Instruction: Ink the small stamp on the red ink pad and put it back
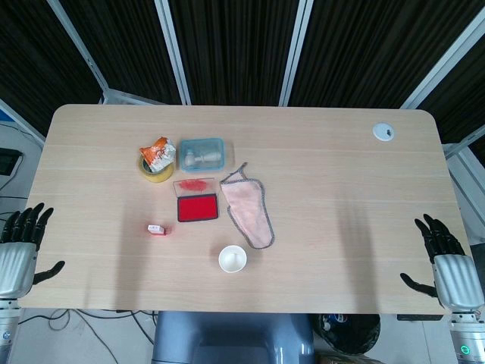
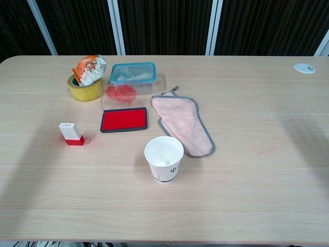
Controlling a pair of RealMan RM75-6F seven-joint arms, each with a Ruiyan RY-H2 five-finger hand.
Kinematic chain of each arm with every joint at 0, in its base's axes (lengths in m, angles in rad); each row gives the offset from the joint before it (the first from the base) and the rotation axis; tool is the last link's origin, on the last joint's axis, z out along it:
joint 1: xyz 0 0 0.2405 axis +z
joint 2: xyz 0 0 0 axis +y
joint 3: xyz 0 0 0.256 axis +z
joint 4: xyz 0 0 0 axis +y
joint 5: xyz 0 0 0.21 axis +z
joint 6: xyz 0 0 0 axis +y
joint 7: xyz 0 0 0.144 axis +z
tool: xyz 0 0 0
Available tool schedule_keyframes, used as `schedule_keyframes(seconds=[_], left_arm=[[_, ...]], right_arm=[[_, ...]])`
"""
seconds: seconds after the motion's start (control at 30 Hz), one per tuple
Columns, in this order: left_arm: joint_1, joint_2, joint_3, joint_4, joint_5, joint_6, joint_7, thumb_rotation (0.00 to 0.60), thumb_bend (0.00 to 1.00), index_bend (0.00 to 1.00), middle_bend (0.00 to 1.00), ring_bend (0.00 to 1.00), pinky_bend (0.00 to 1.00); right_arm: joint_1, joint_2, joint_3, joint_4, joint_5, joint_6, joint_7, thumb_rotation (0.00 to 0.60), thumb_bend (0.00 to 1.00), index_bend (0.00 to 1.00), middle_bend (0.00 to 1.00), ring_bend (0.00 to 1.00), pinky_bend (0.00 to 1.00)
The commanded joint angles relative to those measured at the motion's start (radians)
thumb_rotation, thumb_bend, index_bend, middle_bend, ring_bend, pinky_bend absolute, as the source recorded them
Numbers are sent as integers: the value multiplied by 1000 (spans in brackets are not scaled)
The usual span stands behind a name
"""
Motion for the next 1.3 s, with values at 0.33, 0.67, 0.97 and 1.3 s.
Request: schedule_keyframes(seconds=[0.33,0.67,0.97,1.3], left_arm=[[0,0,1,0,-1,-3,2,600,17,0,0,0,12],[-14,-8,-4,4,-5,-22,11,600,17,0,0,0,13],[-56,-6,-29,-37,-9,-60,82,600,17,0,0,0,73],[-222,-57,-115,-95,-195,-294,266,600,43,17,13,17,110]], right_arm=[[1,3,-2,-3,1,-6,0,600,102,0,0,0,185],[5,2,0,-4,14,-21,-2,600,106,0,0,0,185],[7,7,-2,-8,17,-30,12,600,108,0,0,0,185],[12,15,1,-21,35,-49,31,600,111,0,0,0,185]])
